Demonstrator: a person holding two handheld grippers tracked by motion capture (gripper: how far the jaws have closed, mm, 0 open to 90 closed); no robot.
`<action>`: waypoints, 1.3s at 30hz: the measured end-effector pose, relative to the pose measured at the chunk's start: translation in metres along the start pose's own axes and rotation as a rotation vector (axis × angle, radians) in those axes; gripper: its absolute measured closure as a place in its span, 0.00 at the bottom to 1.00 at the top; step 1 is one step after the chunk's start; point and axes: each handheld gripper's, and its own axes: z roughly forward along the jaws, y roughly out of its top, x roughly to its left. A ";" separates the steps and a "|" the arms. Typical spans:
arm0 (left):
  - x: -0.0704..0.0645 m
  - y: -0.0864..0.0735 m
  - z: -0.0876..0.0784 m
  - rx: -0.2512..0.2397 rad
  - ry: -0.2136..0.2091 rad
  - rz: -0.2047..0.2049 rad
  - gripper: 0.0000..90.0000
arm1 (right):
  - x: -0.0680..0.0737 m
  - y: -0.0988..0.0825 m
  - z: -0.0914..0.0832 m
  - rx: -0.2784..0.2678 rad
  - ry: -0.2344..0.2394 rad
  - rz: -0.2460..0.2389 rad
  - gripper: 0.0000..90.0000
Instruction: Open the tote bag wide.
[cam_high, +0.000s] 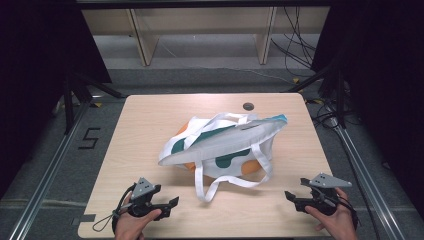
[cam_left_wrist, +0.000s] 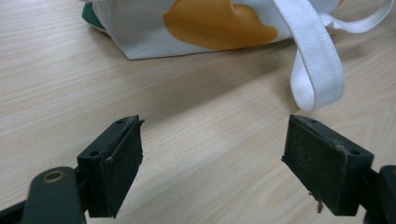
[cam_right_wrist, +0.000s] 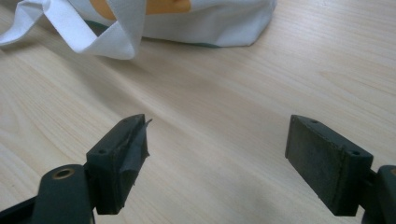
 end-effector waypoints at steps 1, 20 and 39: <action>0.000 0.000 0.000 0.001 0.000 0.003 0.21 | -0.001 0.000 0.000 0.000 -0.002 -0.010 0.24; -0.001 0.001 0.000 -0.009 -0.004 0.012 0.23 | -0.001 0.008 -0.004 -0.022 0.024 -0.032 0.19; -0.007 0.045 -0.006 -0.029 -0.063 0.120 0.99 | 0.024 0.089 -0.014 -0.113 0.129 -0.163 0.90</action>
